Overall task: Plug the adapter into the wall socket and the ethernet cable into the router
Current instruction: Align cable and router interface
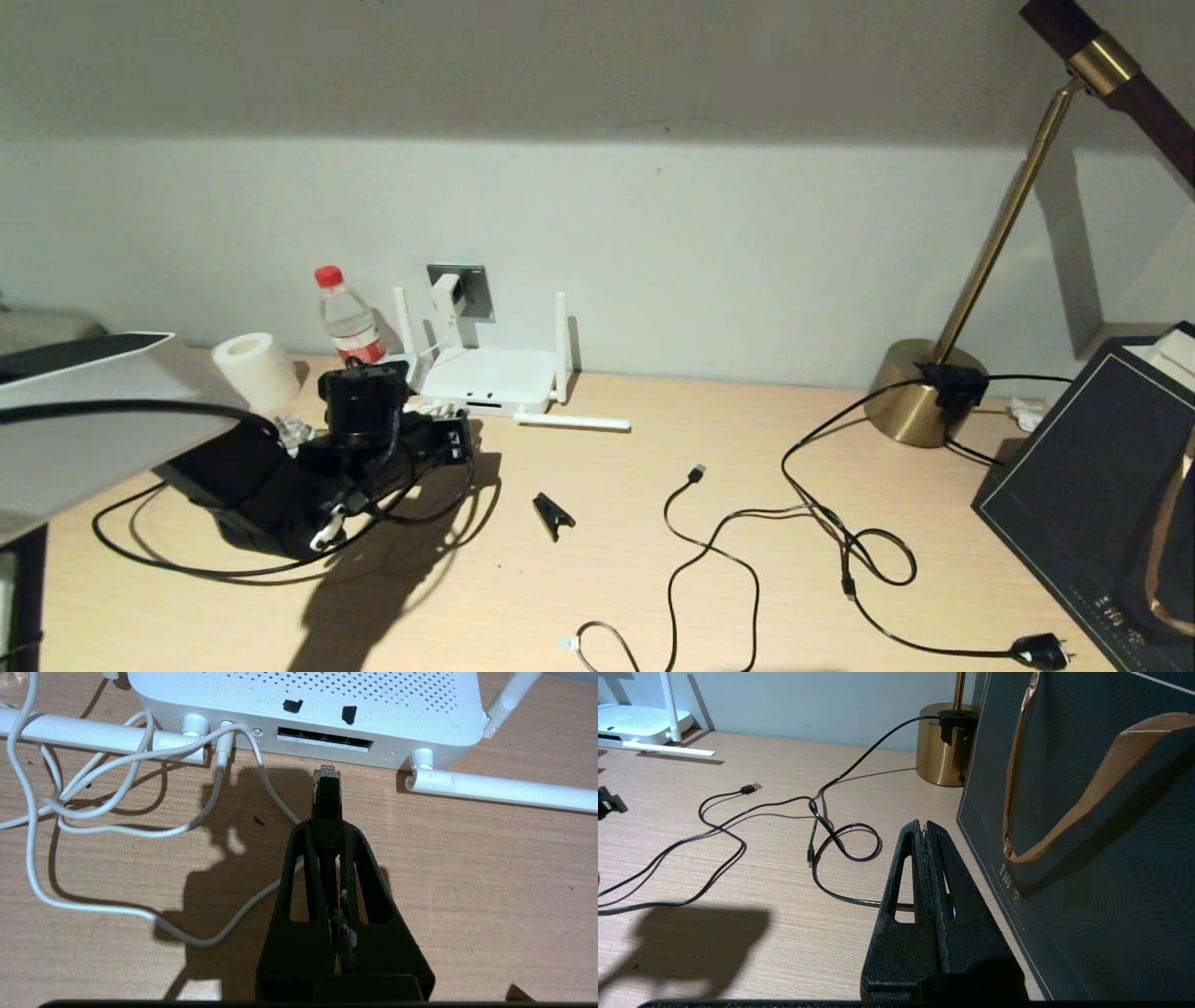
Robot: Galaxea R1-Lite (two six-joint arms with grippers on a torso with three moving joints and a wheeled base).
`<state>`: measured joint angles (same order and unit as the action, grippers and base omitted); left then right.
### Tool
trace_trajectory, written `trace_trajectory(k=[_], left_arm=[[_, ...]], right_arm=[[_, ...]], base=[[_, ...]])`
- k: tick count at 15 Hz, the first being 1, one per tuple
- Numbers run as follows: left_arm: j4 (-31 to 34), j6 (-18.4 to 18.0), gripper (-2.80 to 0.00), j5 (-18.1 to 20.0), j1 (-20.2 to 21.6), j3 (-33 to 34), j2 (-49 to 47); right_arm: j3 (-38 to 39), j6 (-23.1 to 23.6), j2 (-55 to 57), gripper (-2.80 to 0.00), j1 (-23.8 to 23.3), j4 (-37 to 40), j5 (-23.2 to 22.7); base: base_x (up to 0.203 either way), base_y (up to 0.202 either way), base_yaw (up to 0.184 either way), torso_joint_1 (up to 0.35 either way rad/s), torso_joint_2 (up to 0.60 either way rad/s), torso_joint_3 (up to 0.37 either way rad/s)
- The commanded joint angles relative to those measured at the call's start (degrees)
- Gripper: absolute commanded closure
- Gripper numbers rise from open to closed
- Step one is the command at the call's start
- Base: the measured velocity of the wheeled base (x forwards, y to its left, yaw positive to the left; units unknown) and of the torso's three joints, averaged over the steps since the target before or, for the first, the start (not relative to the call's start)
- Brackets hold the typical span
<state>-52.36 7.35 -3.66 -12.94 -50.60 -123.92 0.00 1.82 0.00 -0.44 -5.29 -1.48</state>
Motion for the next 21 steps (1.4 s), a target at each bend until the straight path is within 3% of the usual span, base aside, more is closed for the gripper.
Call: trace_trajectory(k=[1, 8, 21], left_arm=[[-0.6, 0.2, 0.0, 0.0, 0.2, -1.2, -2.0], [-0.6, 0.2, 0.0, 0.0, 0.7, -4.7, -4.5], [-0.6, -0.1, 0.0, -0.1, 2.7, -4.2, -4.1]], right_arm=[[2.0, 0.0, 0.1, 0.0, 0.0, -0.1, 0.0], [2.0, 0.0, 0.1, 0.0, 0.0, -0.1, 0.0], [2.0, 0.1, 0.1, 0.0, 0.0, -0.1, 0.0]], base=[[0.0, 0.0, 0.0, 0.0, 0.0, 0.0], [0.0, 0.0, 0.0, 0.0, 0.0, 0.0], [0.0, 0.0, 0.0, 0.0, 0.0, 0.0]])
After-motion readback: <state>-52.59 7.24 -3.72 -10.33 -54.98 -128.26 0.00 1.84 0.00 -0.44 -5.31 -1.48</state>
